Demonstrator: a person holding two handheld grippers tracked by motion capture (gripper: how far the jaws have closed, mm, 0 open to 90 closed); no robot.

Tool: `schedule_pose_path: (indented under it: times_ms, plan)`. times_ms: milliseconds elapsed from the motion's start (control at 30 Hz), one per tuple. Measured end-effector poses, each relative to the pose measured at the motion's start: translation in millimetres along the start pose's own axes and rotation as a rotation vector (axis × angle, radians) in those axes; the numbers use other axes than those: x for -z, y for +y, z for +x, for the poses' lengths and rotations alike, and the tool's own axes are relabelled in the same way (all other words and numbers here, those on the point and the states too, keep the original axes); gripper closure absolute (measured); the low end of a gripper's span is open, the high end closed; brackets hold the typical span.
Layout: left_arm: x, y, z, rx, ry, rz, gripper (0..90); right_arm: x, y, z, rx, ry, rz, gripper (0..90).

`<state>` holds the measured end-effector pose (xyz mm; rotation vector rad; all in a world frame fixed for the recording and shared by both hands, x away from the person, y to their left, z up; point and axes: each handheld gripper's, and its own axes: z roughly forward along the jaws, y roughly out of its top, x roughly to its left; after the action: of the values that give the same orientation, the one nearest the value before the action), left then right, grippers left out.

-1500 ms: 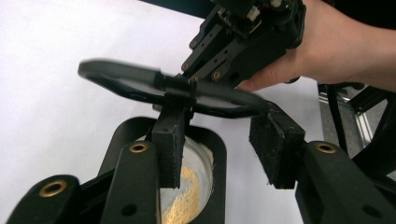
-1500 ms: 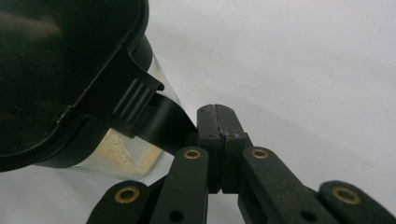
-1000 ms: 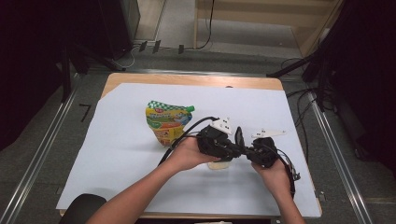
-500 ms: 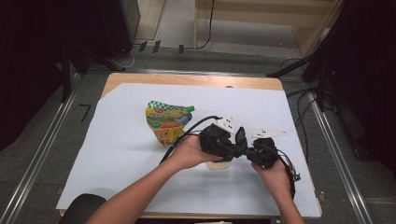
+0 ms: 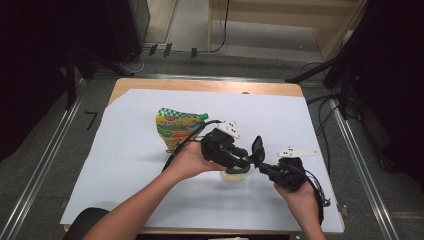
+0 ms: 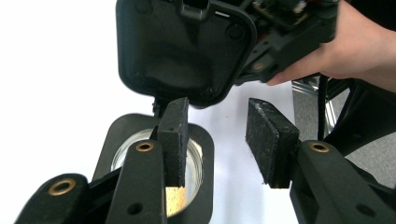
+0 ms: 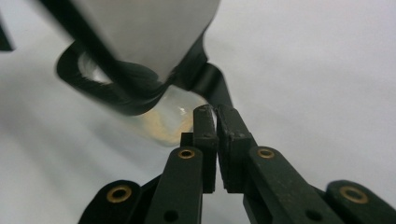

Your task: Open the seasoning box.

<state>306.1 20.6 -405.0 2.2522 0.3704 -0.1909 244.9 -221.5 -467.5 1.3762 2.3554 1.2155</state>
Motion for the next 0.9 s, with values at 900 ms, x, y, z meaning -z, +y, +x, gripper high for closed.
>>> schedule_pose_path:
  times_ms: [900]
  plan:
    - [54.8, -35.8, 5.9, 0.050, 0.048, -0.060, 62.0, -6.5, 8.8, 75.5, 0.171, 0.190, -0.032, 61.8]
